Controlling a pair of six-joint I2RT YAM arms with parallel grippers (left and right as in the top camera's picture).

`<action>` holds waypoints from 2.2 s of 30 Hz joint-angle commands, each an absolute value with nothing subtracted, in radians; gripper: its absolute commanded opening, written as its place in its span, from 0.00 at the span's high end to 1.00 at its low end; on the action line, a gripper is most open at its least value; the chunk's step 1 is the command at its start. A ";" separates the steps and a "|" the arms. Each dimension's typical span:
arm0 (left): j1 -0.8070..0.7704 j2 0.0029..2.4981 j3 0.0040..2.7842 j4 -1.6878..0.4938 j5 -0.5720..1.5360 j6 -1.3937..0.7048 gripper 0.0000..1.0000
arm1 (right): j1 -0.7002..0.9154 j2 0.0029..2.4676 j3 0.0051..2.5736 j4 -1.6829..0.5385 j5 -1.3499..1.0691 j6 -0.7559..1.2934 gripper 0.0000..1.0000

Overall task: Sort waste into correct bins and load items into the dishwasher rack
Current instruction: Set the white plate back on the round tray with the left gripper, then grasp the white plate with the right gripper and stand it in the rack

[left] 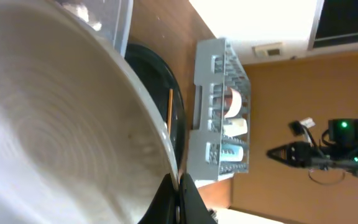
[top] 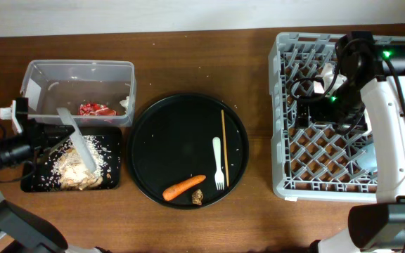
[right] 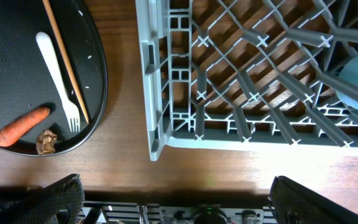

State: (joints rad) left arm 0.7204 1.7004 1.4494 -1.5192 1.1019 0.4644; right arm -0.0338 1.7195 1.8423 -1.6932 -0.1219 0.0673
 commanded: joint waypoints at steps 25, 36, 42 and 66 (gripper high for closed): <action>-0.658 1.906 1.450 -0.772 0.288 -0.197 0.79 | -0.034 1.710 1.837 -1.699 -0.119 0.056 0.01; -0.152 1.417 1.538 -1.331 0.081 -0.197 0.23 | 0.102 1.710 1.784 -1.602 -0.263 0.061 0.01; 0.012 1.398 1.537 -1.364 0.081 -0.197 0.15 | 0.411 1.715 1.319 -1.062 -0.278 0.279 0.15; 0.012 1.398 1.536 -1.381 0.059 -0.186 0.14 | 0.293 1.628 1.694 -1.170 0.249 0.331 0.96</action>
